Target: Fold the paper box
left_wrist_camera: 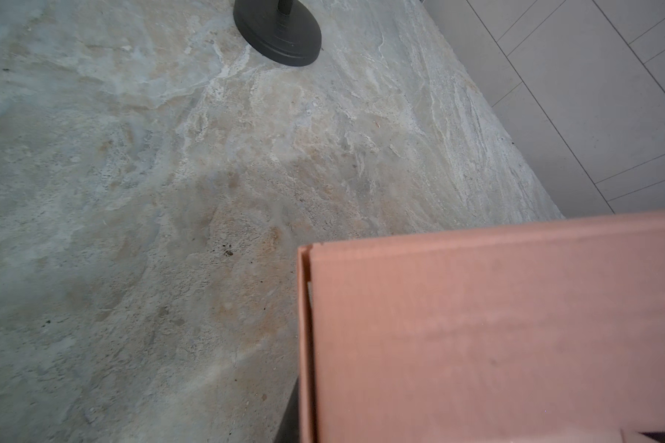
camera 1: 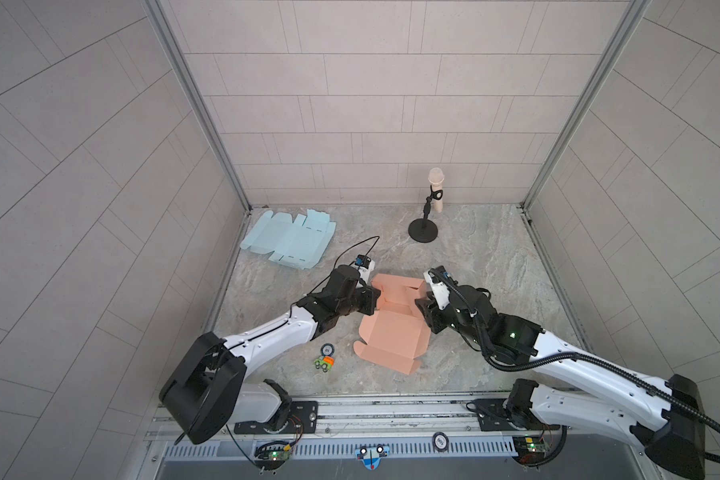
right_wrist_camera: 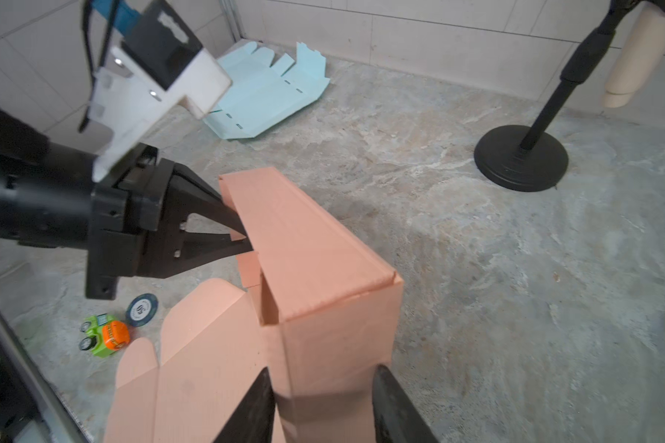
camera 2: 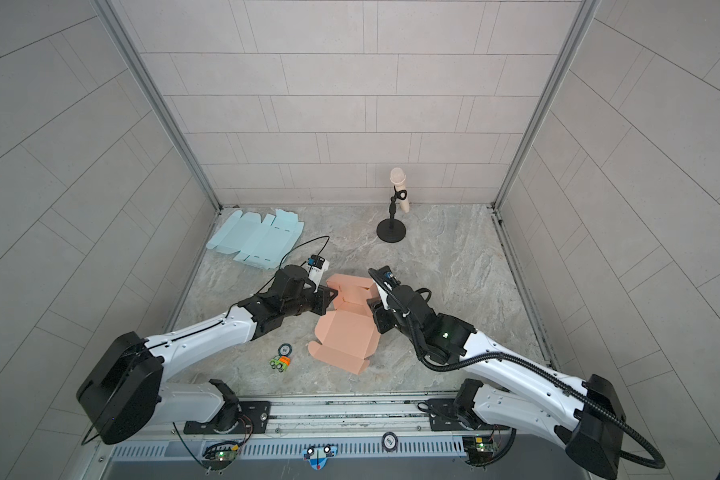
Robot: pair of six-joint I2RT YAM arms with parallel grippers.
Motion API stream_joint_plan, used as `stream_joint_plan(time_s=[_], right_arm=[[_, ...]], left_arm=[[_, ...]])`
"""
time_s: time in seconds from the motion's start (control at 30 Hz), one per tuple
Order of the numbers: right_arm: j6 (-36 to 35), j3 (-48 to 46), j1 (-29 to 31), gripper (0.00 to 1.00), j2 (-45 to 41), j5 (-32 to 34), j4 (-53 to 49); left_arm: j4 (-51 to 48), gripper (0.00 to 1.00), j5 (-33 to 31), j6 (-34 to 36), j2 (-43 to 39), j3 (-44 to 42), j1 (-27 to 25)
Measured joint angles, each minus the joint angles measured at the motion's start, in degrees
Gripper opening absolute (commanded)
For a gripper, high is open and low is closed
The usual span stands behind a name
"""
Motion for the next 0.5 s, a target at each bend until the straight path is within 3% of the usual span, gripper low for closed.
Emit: stream_joint_plan(time_s=[0.5], right_arm=[[4.2,9.6,8.2,0.35,13.8,22.3,-9.5]], left_arm=[[-1.8,0.08,-5.8,-4.4,-0.2,0.0,-2.3]])
